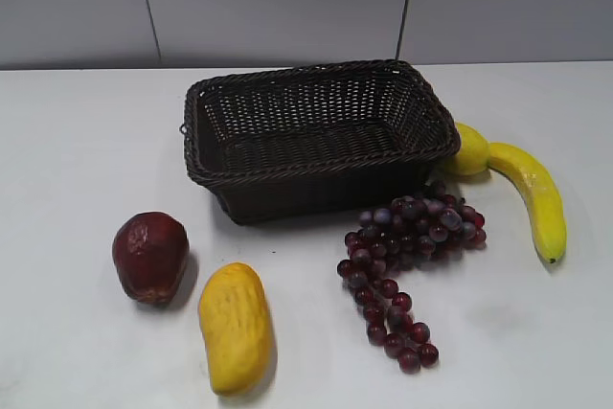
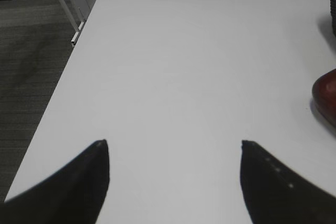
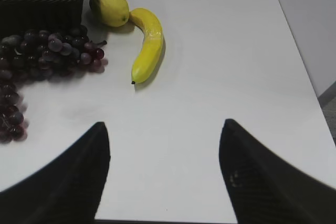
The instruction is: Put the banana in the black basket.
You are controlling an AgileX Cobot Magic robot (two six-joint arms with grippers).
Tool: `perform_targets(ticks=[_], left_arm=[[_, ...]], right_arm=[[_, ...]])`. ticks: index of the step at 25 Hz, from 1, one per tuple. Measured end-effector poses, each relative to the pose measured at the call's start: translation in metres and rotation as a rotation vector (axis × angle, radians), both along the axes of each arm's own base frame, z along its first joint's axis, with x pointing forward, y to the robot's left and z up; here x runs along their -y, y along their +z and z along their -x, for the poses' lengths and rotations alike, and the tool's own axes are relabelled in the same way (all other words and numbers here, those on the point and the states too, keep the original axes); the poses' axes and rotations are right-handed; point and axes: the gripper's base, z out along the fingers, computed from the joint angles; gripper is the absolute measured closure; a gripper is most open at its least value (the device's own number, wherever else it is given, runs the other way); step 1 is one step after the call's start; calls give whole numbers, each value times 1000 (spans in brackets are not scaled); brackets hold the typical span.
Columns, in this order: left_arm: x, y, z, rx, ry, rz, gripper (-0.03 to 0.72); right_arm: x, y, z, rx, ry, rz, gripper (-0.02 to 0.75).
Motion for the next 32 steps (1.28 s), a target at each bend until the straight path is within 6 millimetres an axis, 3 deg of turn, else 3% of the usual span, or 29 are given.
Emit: perform_targets(ticks=[16,20,32], left_arm=[[0,0,0,0,0,0,113],[0,0,0,0,0,0,113],[0,0,0,0,0,0,113]], right_arm=[[0,0,-1,-6,0,1,239],[0,0,-17,-108,0,-2,239],[0,-2,-90,-474,-4,-6,239]])
